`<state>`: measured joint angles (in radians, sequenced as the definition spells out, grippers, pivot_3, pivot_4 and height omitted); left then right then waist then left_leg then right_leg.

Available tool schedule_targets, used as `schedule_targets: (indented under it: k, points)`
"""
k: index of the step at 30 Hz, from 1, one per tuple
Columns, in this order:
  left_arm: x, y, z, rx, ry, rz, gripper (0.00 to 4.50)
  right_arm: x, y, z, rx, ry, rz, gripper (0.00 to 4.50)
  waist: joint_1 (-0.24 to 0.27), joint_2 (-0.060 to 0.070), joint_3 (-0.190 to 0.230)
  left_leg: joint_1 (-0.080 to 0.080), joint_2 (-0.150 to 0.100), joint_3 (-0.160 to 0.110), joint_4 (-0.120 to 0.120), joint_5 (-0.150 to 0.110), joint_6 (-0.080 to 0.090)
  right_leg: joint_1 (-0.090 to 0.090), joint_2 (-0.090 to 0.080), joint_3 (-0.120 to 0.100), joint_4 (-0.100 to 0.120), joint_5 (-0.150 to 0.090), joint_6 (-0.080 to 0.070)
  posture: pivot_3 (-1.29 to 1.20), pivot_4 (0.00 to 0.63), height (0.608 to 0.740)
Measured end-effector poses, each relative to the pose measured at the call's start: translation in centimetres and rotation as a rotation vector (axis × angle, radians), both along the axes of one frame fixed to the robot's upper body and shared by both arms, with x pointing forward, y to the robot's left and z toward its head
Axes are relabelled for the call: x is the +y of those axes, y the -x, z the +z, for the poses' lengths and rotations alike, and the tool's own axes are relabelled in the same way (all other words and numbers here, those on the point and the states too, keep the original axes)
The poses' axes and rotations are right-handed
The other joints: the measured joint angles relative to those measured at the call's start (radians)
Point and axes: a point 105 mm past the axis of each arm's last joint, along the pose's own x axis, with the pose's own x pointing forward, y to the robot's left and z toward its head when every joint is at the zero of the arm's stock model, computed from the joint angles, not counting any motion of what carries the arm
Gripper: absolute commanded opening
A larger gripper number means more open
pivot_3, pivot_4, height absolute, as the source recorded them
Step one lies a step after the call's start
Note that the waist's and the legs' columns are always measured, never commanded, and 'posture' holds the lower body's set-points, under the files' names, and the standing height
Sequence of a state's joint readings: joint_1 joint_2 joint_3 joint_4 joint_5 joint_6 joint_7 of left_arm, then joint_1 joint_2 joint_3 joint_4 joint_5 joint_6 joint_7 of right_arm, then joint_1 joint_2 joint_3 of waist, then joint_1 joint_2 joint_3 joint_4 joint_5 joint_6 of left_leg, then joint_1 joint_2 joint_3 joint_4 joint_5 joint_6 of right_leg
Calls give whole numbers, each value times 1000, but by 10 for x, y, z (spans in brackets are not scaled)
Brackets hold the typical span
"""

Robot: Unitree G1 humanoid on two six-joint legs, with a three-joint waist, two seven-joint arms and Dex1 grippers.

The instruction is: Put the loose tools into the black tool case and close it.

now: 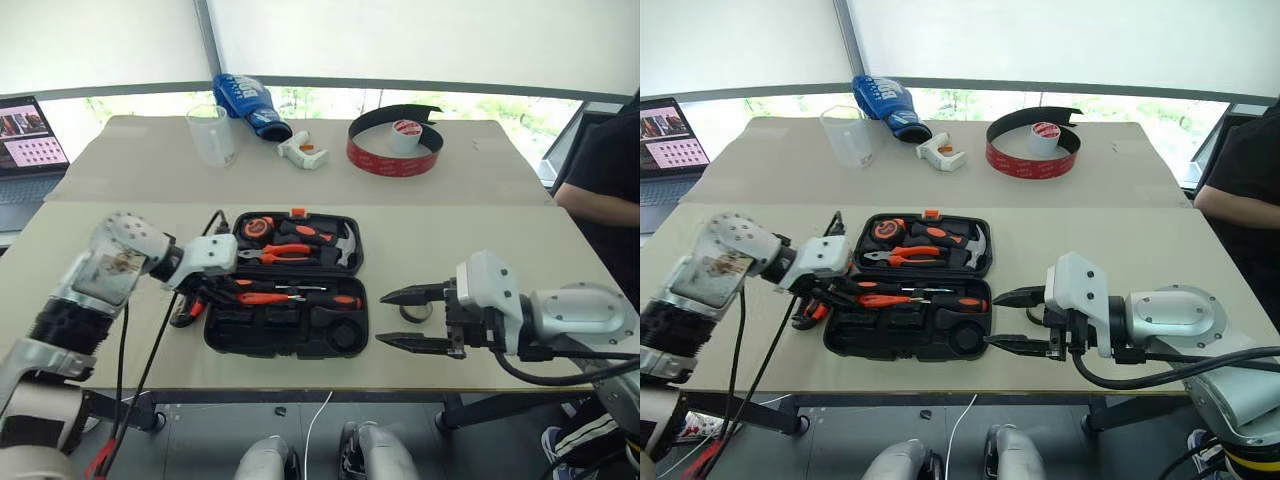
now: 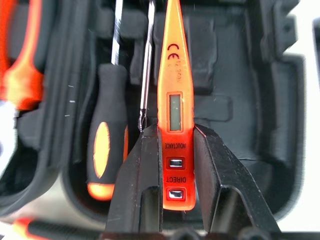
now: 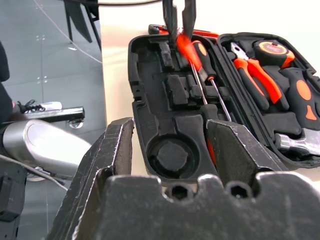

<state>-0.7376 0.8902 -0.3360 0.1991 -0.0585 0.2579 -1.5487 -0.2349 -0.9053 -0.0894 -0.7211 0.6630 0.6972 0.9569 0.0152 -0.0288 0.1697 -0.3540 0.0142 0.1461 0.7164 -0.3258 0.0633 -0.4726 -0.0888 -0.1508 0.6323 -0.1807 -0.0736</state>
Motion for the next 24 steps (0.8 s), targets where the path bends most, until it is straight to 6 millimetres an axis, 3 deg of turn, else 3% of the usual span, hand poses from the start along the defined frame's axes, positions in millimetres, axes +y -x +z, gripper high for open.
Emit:
schedule_targets:
  k: [24]
  points:
    - [-3, 3, -7, 30, -37, -26, 419, -1, -2, 0, 0, -6, -23, 3301, -1, 0, 0, 0, 0, 0, 2, 0, 1, 1, 0, 0, 0, 0, 0, 0, 150, 727]
